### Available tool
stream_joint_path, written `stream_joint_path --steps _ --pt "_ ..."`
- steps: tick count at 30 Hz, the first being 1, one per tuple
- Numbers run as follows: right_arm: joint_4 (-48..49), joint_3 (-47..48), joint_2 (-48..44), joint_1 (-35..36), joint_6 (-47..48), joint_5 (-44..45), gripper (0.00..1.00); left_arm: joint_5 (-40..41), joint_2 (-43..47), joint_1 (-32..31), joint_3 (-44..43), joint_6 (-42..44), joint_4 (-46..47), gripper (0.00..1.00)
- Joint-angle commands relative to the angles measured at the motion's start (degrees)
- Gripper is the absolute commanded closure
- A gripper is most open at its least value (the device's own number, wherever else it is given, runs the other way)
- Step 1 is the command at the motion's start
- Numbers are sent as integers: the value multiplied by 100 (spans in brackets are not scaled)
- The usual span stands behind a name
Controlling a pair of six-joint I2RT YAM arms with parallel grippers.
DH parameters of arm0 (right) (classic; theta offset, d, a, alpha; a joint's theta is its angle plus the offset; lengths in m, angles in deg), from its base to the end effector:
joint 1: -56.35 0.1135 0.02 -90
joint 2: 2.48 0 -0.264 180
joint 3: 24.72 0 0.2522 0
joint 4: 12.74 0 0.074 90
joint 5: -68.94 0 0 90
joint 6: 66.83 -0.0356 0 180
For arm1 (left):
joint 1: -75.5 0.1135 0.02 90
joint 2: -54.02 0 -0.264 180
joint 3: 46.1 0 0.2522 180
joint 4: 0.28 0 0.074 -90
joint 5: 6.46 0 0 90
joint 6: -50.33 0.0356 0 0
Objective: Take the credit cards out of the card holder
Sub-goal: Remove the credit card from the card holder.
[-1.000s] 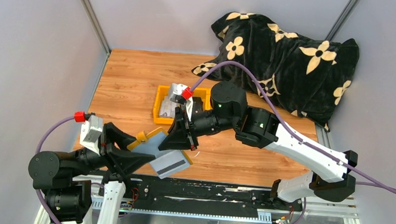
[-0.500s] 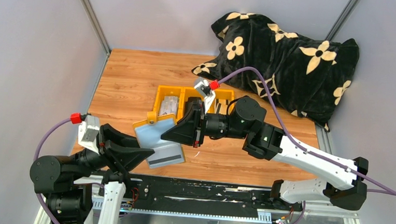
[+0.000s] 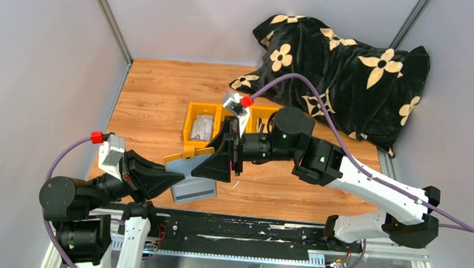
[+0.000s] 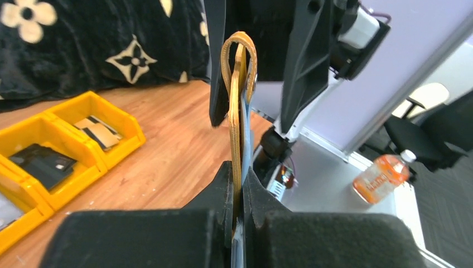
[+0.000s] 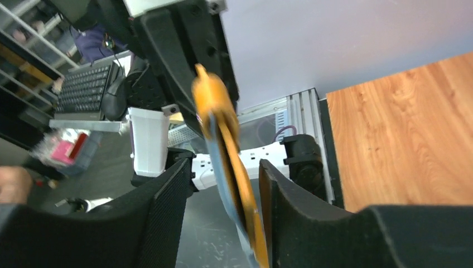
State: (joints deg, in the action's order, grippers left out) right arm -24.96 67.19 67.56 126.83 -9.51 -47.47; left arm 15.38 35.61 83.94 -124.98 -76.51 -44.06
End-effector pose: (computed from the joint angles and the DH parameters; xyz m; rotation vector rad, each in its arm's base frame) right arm 0.0747 0.2582 0.4733 -0.9562 1.3949 1.7496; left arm -0.0175 -0.0360 0.4414 0.5288 1.4823 -1.1476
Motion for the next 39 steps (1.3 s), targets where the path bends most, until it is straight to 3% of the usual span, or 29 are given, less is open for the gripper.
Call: stream_joint_path --steps 1,5,12,16,17,18,20,22,30,39 --pt "-2248 1561 565 69 1507 -633 44 -988 -395 -10 -35 303 -34 100" --pt "-3558 2418 1159 91 2134 -753 45 -1305 -515 -9 -183 468 -87 100" --pt "-4405 3187 1692 265 2665 -757 55 -1517 -594 -10 -155 485 -71 100" --pt "-4426 3379 1748 280 2645 -564 86 -1589 -577 -10 -131 493 -47 100" --pt "-4393 3426 1738 280 2618 -462 97 -1557 -568 -10 -124 494 -41 100" --pt "-4325 3429 1708 282 2588 -359 100 -1520 -553 -8 -125 494 -47 90" --pt "-4077 3359 1537 270 2491 -123 100 -1420 -508 -10 -120 497 -109 63" --pt "-3581 3069 1238 266 2299 44 100 -1277 -454 -10 -79 429 -155 51" --pt "-71 620 -369 264 960 458 100 -538 -266 -10 -28 -153 -225 42" --pt "1470 -317 -491 280 221 929 100 -135 -235 -10 -243 -691 -212 36"
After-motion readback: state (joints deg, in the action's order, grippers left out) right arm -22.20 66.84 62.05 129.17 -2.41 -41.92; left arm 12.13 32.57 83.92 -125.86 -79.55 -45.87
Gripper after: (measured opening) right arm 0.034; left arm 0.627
